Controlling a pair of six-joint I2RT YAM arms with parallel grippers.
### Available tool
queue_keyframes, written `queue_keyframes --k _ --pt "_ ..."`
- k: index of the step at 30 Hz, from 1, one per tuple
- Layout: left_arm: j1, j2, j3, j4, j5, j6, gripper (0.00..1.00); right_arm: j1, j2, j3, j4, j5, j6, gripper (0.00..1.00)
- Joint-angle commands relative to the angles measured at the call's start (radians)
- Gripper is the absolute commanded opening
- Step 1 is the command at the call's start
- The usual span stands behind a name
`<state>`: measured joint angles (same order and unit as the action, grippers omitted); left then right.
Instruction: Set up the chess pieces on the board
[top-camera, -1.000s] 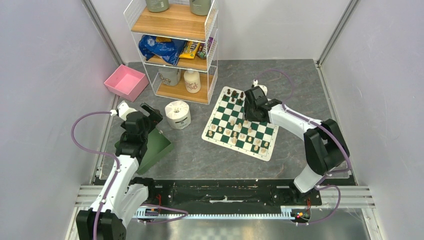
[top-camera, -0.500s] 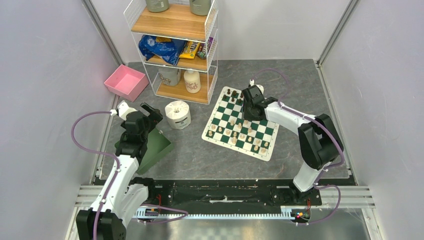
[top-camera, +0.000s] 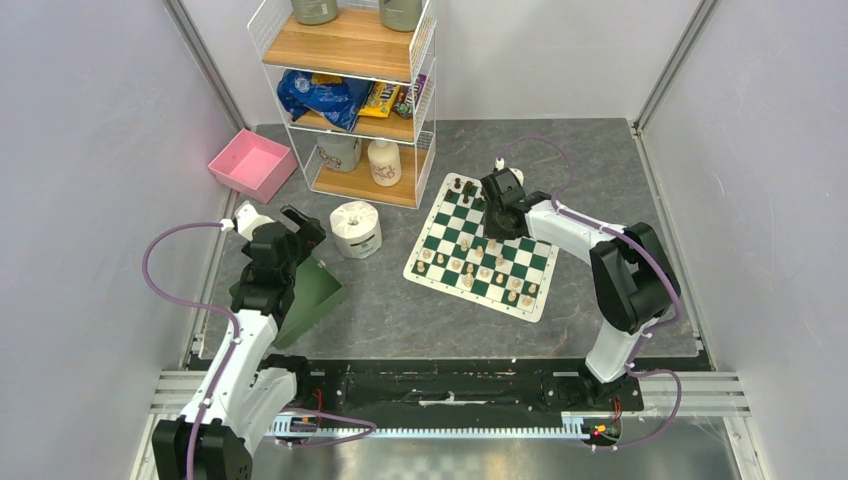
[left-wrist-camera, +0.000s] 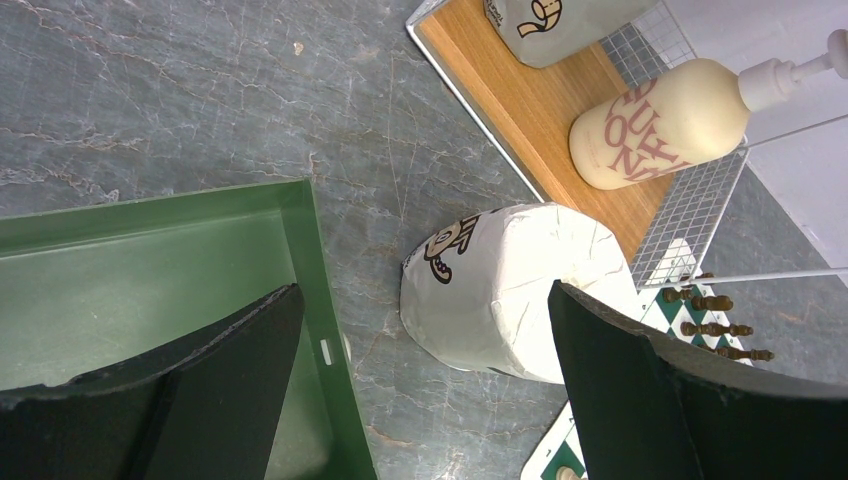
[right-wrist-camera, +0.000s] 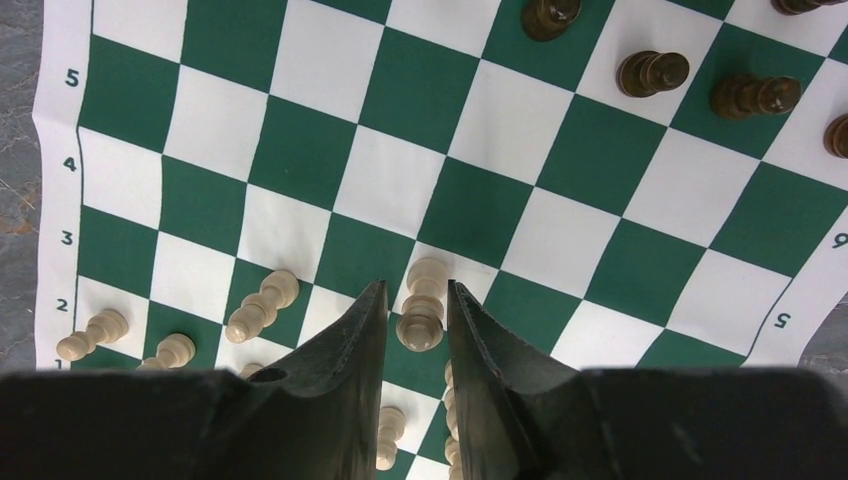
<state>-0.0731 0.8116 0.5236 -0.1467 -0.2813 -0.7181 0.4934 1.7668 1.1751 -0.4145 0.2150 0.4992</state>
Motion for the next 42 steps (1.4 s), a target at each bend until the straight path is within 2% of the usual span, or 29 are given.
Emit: queue_keyframes --k 1,4,11,19,29,33,42 --pt "0.007 0.003 0.002 0.042 -0.01 -0.02 1.0 0.002 0.0 0.034 0.001 0.003 -0.012 0.34" --pt "0.007 0.002 0.001 0.042 -0.01 -0.02 1.0 0.004 -0.001 0.033 -0.007 0.004 -0.012 0.33" --pt "0.008 0.002 -0.002 0.043 -0.009 -0.023 1.0 0.005 -0.006 0.032 -0.021 0.004 -0.011 0.39" --pt "0.007 0.0 -0.004 0.043 -0.009 -0.023 1.0 0.013 -0.007 0.028 -0.024 -0.01 -0.013 0.38" --pt "0.008 -0.003 -0.005 0.041 -0.01 -0.021 1.0 0.017 -0.018 0.028 -0.032 -0.009 -0.01 0.34" --pt "0.007 -0.003 -0.006 0.041 -0.01 -0.021 1.0 0.02 -0.028 0.028 -0.038 -0.009 -0.011 0.27" --pt "0.007 -0.008 -0.007 0.038 -0.008 -0.021 1.0 0.027 -0.067 0.03 -0.05 -0.004 -0.016 0.24"
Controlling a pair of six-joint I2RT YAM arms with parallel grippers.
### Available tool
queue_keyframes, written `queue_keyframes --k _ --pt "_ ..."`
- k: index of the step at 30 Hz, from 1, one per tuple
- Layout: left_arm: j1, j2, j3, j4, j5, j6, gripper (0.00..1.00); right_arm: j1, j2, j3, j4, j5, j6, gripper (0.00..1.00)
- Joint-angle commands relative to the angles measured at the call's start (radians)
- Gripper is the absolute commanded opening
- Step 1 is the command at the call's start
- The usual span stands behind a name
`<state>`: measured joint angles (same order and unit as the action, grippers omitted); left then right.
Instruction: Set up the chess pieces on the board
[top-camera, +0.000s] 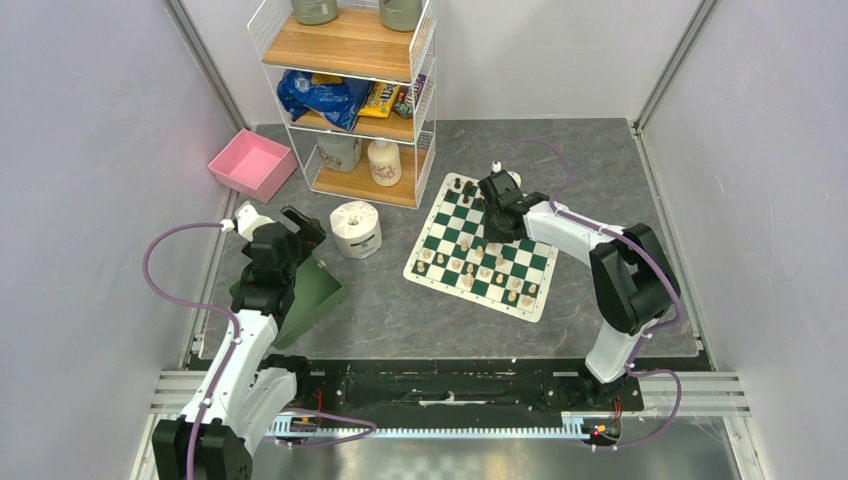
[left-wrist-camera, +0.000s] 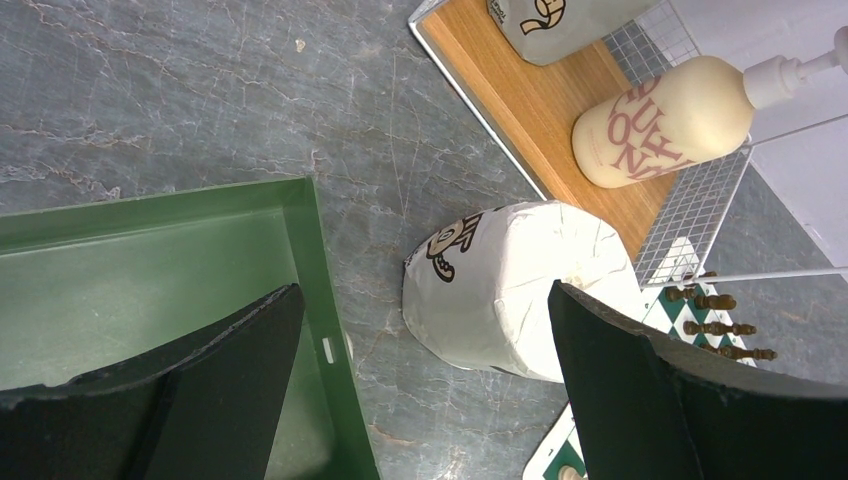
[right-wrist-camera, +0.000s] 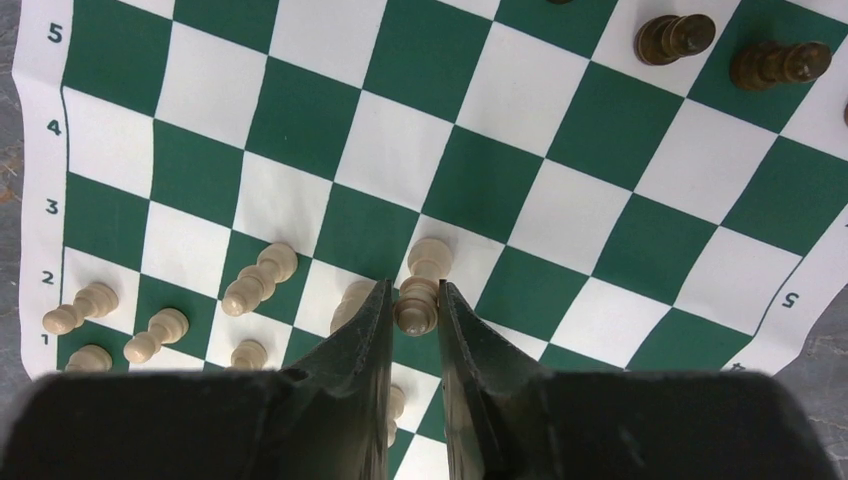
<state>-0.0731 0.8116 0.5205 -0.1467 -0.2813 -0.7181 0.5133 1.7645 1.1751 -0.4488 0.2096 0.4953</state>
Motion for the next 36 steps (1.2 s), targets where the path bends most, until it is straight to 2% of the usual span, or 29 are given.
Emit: queue_keyframes --k 1,13,23,27,36 --pt "0.007 -0.01 -0.004 0.037 -0.01 -0.02 1.0 0.008 -0.074 0.031 -0.018 0.001 -0.013 0.24" --pt "0.007 0.0 0.0 0.055 0.007 -0.03 1.0 0.027 -0.284 -0.04 -0.053 -0.078 0.014 0.23" --pt "0.006 0.008 0.014 0.062 0.013 -0.027 1.0 0.176 -0.387 -0.192 -0.082 -0.071 0.109 0.23" --pt "0.007 0.007 0.022 0.055 0.006 -0.023 1.0 0.206 -0.386 -0.242 -0.079 -0.051 0.136 0.23" --pt "0.008 0.008 0.029 0.052 0.007 -0.021 1.0 0.208 -0.325 -0.233 -0.076 -0.035 0.114 0.22"
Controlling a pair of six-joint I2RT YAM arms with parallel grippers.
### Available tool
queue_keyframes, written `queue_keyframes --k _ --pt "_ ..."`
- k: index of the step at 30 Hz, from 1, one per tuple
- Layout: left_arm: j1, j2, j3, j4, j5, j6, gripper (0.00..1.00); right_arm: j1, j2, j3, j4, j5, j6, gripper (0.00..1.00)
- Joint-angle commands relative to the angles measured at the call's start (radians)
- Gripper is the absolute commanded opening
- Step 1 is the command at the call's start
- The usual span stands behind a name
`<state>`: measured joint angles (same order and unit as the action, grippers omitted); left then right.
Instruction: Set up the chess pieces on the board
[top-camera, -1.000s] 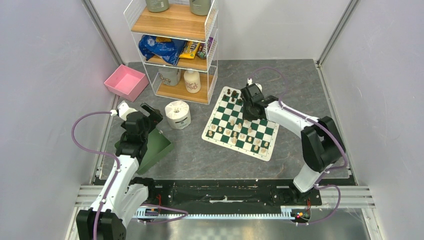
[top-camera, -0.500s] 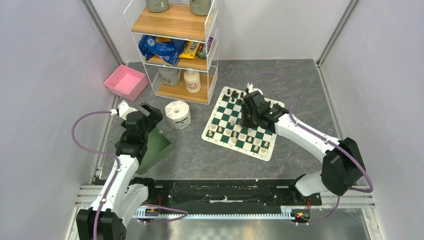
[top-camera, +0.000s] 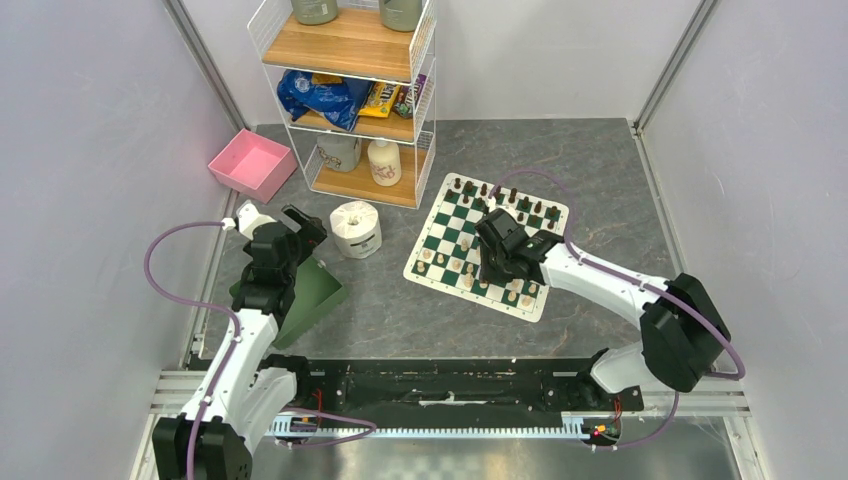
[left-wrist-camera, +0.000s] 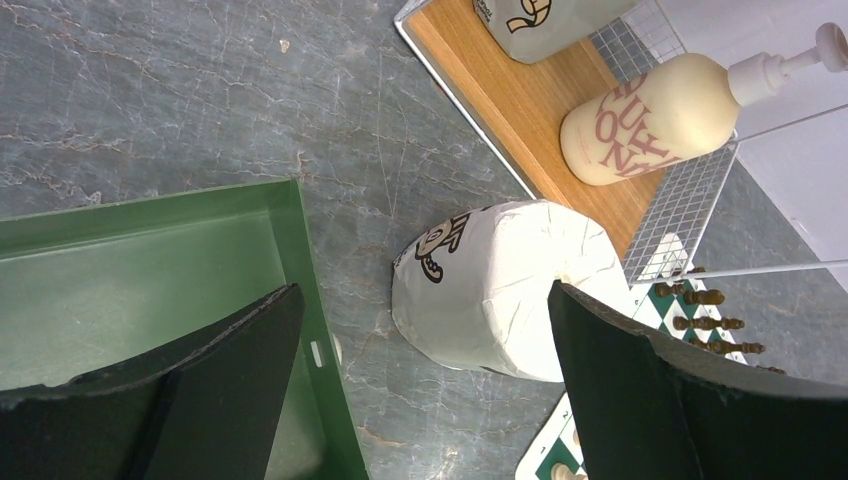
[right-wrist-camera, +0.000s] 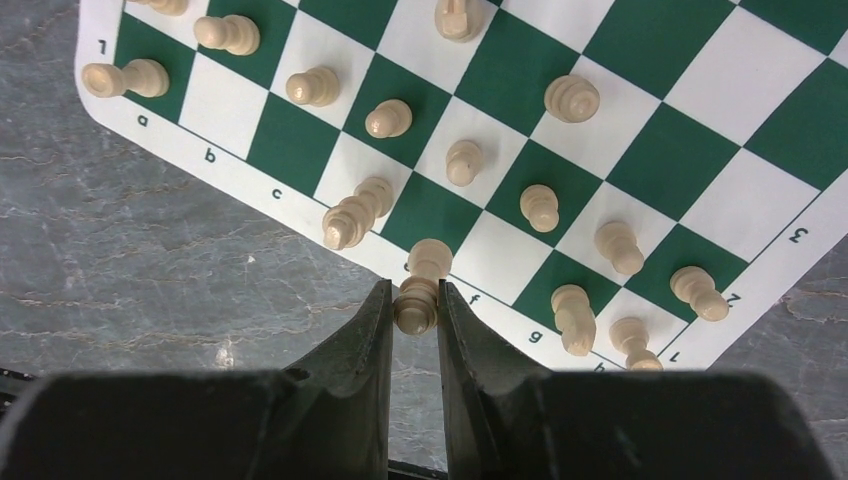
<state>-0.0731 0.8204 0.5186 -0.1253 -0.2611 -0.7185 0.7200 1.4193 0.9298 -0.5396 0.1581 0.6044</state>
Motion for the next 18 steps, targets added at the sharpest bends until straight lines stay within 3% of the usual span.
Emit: queue_keyframes --k 1,18 --pt "0.007 -0.001 0.029 0.03 -0.013 -0.021 1.0 0.001 0.022 0.01 0.017 0.014 0.003 0.22" --pt "0.008 0.003 0.013 0.038 -0.01 -0.025 1.0 0.007 0.075 -0.001 0.082 0.014 0.012 0.23"
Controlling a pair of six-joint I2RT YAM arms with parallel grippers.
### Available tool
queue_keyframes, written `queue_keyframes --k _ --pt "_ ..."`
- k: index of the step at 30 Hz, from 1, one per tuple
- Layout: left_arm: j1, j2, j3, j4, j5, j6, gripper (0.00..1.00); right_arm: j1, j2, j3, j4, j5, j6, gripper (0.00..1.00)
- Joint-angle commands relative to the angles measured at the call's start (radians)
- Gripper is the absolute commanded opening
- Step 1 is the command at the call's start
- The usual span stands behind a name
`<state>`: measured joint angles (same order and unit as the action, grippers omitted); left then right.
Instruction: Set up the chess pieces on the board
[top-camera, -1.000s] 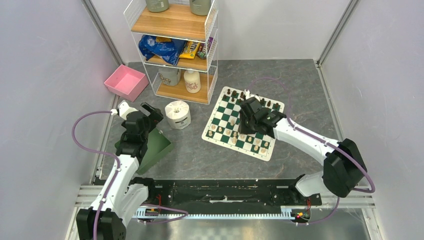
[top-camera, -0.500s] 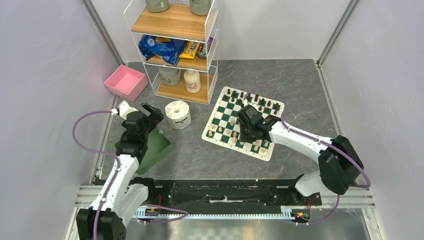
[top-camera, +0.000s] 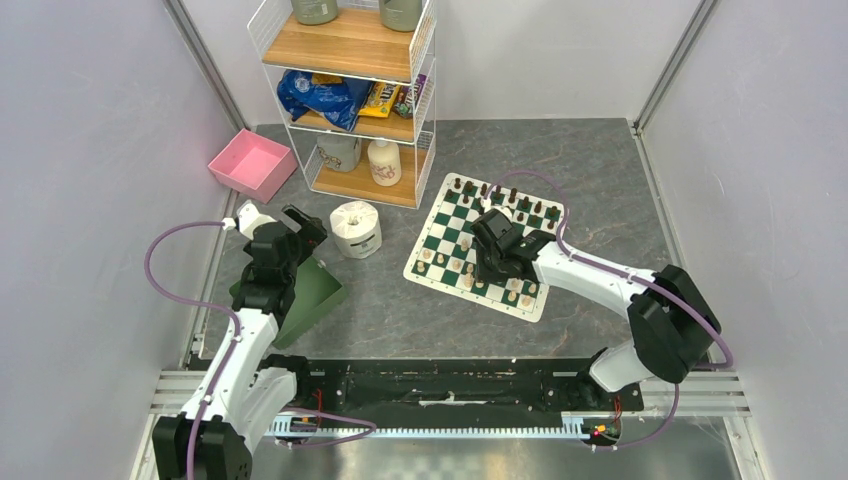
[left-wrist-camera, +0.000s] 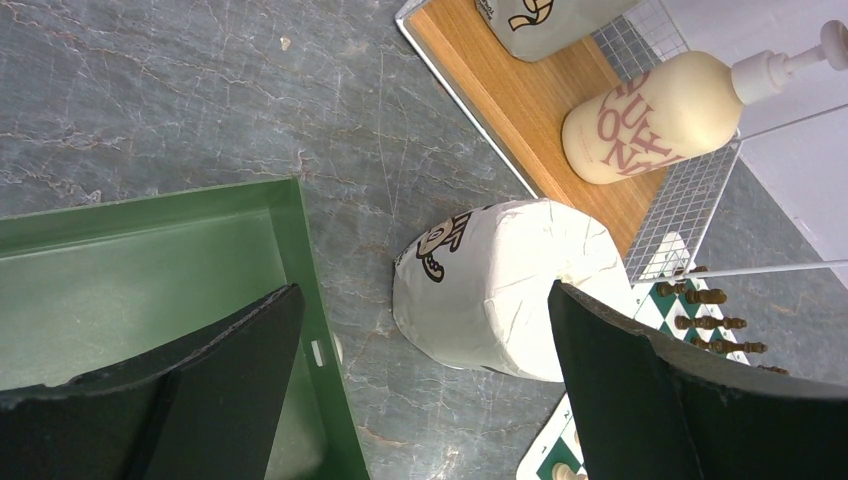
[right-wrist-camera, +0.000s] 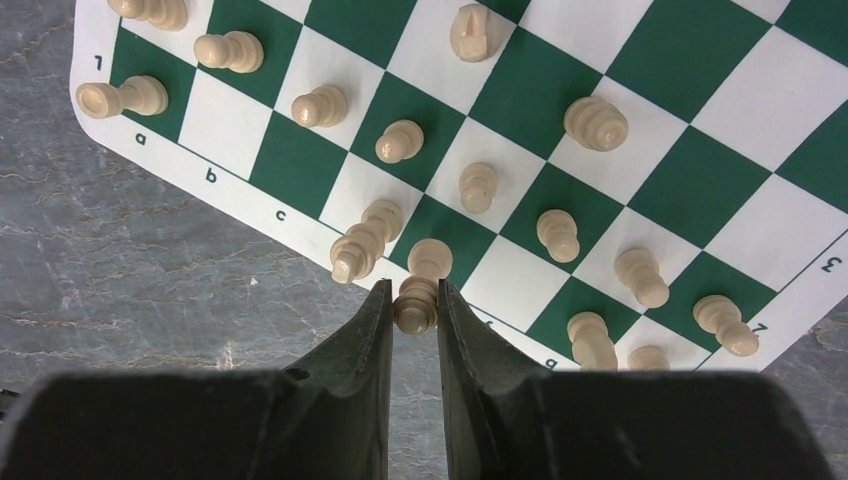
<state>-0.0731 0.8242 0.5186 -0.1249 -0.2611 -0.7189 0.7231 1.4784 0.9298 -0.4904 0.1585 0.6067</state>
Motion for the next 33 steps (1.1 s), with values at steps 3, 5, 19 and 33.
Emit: queue_keyframes --k 3,5,19,33 --pt "0.008 0.0 0.01 0.037 -0.012 -0.025 1.0 0.007 0.02 -0.005 0.038 0.019 0.01 0.23" --pt "0.007 -0.002 0.007 0.037 -0.012 -0.025 1.0 0.007 0.026 -0.007 0.035 0.024 0.009 0.23" --pt "0.007 -0.005 -0.001 0.039 -0.012 -0.029 1.0 0.015 0.056 -0.019 0.049 0.038 0.014 0.27" --pt "0.007 -0.016 0.007 0.025 -0.012 -0.025 1.0 0.018 -0.072 -0.001 0.006 0.058 -0.001 0.52"
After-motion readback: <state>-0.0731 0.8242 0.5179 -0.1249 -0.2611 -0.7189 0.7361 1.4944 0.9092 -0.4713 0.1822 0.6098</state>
